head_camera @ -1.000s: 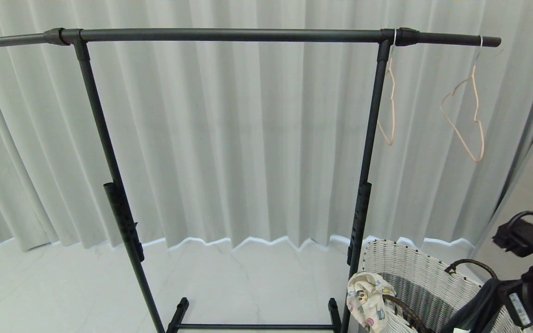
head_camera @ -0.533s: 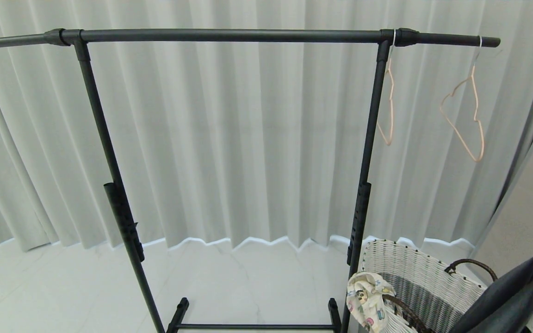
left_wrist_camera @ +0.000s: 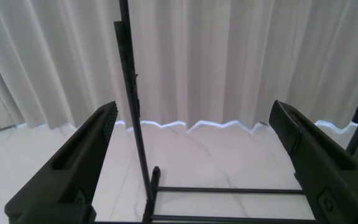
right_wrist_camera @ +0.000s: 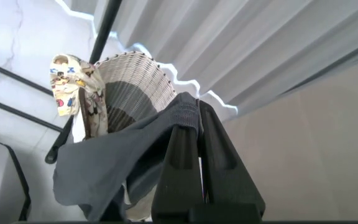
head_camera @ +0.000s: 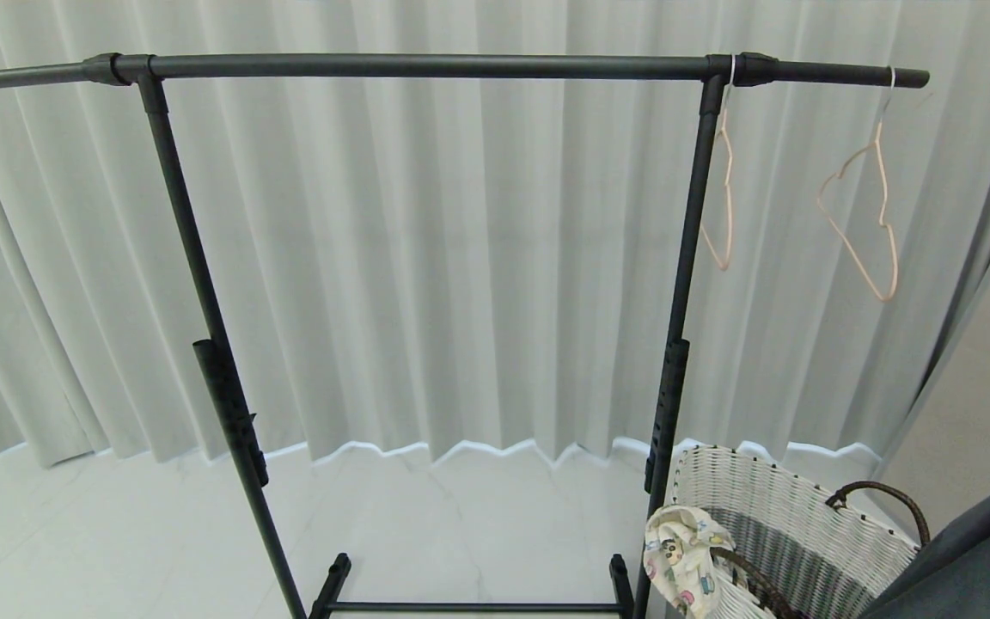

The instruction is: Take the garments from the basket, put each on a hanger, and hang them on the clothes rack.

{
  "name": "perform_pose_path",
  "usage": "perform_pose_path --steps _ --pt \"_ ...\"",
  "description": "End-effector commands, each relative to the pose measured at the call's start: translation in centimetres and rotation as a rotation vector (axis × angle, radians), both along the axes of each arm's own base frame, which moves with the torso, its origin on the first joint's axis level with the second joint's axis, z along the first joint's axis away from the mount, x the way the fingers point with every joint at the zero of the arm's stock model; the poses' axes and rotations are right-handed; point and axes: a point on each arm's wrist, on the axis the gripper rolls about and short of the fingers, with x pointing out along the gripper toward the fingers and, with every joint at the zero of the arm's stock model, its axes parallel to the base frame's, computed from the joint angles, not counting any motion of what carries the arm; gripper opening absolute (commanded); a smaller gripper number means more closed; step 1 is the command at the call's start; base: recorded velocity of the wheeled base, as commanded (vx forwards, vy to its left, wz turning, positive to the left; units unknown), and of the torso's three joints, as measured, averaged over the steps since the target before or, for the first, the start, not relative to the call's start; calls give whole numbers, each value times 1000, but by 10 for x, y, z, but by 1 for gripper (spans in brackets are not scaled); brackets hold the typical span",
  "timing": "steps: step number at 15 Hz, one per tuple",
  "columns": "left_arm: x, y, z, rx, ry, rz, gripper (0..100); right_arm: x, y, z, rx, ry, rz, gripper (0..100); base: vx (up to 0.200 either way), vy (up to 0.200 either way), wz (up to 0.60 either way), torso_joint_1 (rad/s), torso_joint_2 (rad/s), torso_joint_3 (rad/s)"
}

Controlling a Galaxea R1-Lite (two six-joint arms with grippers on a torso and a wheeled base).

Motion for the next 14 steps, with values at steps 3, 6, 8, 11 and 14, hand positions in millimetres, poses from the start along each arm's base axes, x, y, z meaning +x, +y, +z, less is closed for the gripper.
perform_pose_path --steps 3,6,8,11,14 --pt "0 0 0 1 0 0 100 2 1 -4 -5 18 2 0 -200 0 0 -1 1 1" --pt "0 0 0 -1 0 0 100 3 1 -11 -13 45 5 0 -200 0 0 2 1 1" --pt "0 0 0 -1 0 0 100 3 3 -13 -17 55 26 0 -200 0 0 0 0 2" --pt "0 0 0 1 0 0 100 5 4 -14 -21 66 33 0 -133 0 0 0 0 3" --pt "0 0 0 4 0 0 100 5 4 -14 -22 65 33 0 0 0 0 0 0 0"
